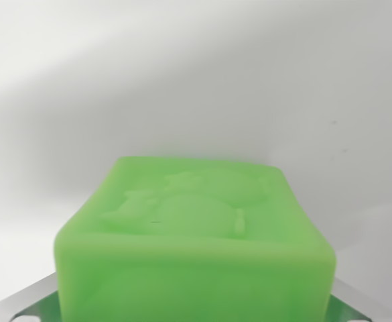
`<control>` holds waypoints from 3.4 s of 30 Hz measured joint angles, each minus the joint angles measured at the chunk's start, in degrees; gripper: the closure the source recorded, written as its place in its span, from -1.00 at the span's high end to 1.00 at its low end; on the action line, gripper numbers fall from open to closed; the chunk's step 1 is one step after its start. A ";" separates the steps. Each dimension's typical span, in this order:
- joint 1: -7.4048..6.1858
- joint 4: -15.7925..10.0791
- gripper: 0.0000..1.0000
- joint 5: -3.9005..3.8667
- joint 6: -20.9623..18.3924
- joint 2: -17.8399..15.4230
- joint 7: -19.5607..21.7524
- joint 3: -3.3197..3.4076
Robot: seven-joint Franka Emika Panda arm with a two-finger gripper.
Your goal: Stack cube
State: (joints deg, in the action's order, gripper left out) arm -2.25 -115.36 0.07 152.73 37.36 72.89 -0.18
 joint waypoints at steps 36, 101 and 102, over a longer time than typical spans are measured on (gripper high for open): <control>0.00 -2.09 -1.00 0.00 -8.36 -10.67 0.00 0.00; 8.64 -16.12 -1.00 0.00 -9.79 -26.08 -29.97 0.23; 8.78 -16.32 -1.00 0.00 -9.84 -26.33 -30.53 0.26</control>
State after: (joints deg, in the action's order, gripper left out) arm 6.54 -131.68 0.07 142.90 11.03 42.37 0.08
